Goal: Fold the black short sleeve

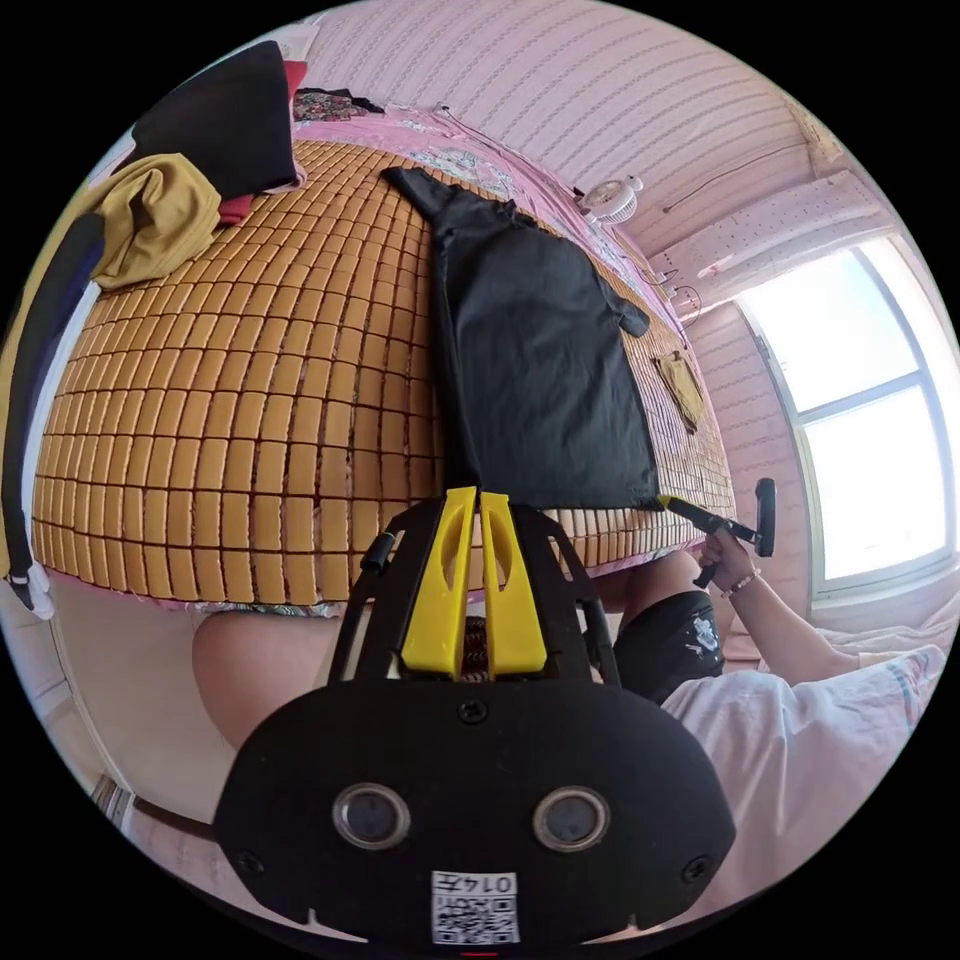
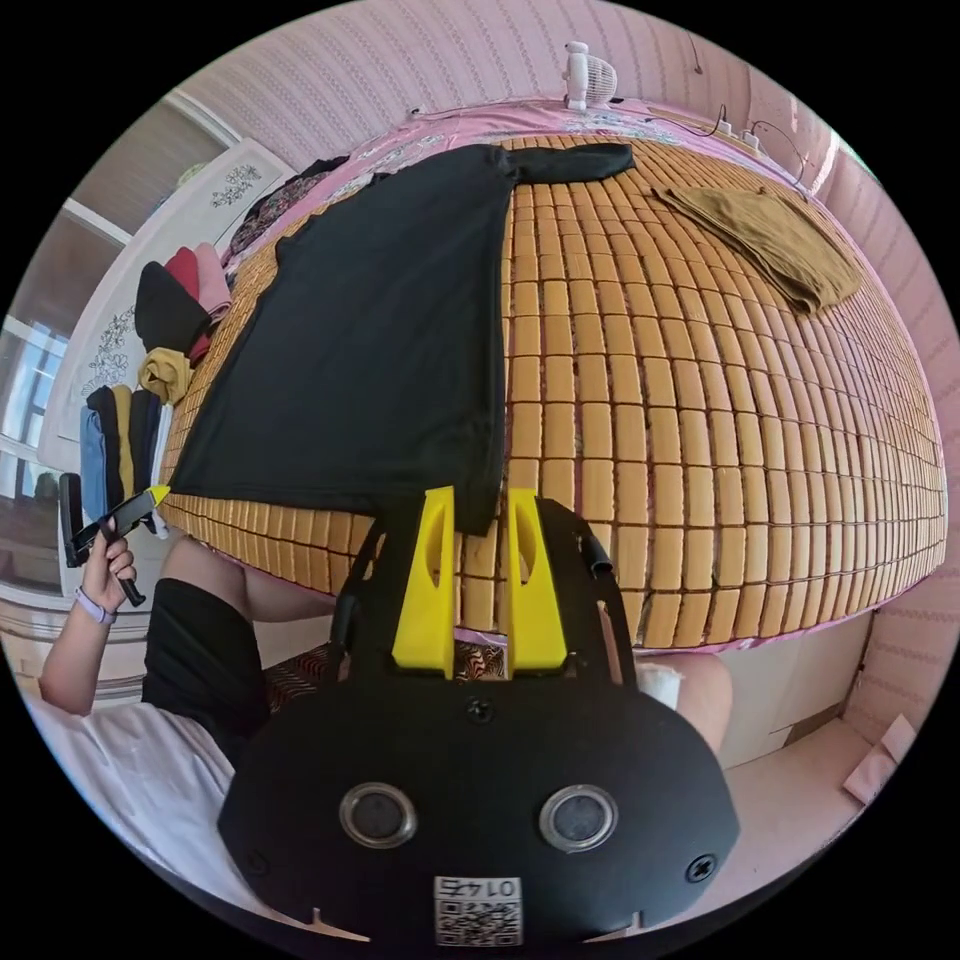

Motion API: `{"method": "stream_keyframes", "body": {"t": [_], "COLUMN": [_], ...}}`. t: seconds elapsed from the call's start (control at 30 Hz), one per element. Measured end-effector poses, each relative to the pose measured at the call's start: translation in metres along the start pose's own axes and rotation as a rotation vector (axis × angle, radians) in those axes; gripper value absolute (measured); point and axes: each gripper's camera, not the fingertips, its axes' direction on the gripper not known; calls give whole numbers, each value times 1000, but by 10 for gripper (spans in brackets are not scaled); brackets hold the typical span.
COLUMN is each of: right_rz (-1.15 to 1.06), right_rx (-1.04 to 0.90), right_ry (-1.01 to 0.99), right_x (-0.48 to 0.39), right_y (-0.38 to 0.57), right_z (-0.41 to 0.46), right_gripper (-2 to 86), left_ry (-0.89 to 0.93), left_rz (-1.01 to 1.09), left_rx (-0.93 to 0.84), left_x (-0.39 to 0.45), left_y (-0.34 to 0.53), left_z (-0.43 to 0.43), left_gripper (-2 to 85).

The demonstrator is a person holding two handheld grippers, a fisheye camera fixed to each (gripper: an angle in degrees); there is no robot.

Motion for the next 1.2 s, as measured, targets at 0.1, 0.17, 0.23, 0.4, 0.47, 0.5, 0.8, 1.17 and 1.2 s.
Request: {"method": "stream_keyframes", "body": {"t": [0.1, 0.17, 0.23, 0.4, 0.47, 0.5, 0.8, 1.17, 1.2], "right_rz": [31, 41, 53, 126, 119, 118, 109, 89, 92], "right_rx": [-34, -48, 6, 50, 20, 13, -59, -6, 0], "right_ry": [27, -9, -83, -203, -192, -194, -156, -165, -170], "right_x": [-2, 3, 12, 30, 28, 28, 10, -9, -10], "right_y": [-10, -12, -5, 25, 38, 41, 75, 124, 127], "right_z": [6, -2, -16, -31, -26, -25, -15, -27, -29], "right_gripper": [36, 15, 9, 4, 3, 3, 3, 3, 3], "left_ry": [-3, -7, -3, 11, -5, -9, -8, -3, 4], "left_rz": [-50, -82, -107, -128, -120, -119, -102, -176, -177], "left_rx": [34, 57, 70, 43, 19, 9, -20, -73, -65], "left_x": [-12, -21, -29, -46, -49, -51, -66, -89, -91], "left_y": [-10, -16, -20, -27, -28, -28, -4, 17, 21], "left_z": [-7, -12, -15, -13, -12, -12, -18, -15, -16], "left_gripper": [-10, -10, -10, -10, -10, -10, -10, -10, -10]}}
